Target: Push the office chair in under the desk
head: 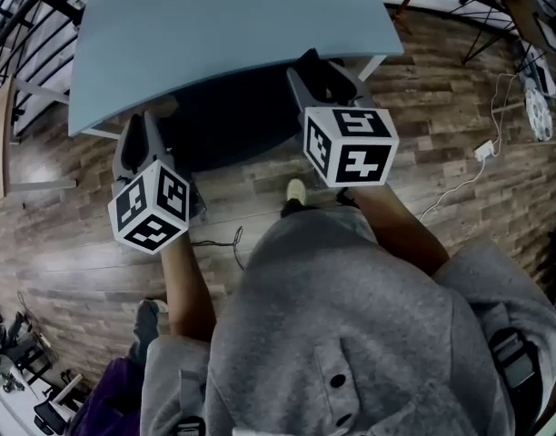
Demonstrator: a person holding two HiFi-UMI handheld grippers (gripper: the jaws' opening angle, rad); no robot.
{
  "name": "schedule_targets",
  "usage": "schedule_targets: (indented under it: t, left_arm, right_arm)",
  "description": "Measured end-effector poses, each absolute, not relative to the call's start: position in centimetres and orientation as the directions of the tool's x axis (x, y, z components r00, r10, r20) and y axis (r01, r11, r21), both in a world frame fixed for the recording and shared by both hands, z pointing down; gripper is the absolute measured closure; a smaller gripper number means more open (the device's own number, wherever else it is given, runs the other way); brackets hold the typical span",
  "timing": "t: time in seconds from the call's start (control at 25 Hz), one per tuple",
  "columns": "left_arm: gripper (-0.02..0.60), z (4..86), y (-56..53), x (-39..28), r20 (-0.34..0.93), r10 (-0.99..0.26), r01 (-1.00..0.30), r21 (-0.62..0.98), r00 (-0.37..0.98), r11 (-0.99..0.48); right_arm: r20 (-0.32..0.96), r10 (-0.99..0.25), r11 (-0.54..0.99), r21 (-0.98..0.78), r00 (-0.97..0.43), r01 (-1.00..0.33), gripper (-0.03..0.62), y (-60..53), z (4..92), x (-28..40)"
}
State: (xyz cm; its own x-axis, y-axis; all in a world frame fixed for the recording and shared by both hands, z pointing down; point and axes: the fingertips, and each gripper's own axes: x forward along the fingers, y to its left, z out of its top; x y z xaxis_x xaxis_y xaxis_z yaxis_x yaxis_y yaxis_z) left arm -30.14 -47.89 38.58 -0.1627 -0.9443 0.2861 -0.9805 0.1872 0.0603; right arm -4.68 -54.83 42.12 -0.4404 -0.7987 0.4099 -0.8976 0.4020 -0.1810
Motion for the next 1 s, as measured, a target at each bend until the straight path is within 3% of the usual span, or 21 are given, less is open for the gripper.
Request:
schedule_targets:
  t: [0.16, 1.0]
  left_arm:
    - [0.508, 38.1, -48.3, -31.3, 0.278, -0.942, -0.969, 0.102, -0.189, 0.225]
    - [0.511, 38.1, -49.7, -34.3, 0.277, -0.948, -0.973, 0.119, -0.157, 0.195]
  right_arm:
    - [0.434, -0.755, 0.471, -0.163, -0.491, -0.867, 0.379, -55.2, 42.1, -6.0]
    - [0.354, -0.843, 0.337, -0.240, -0.405, -0.910, 0.382, -55.7, 41.7, -8.1]
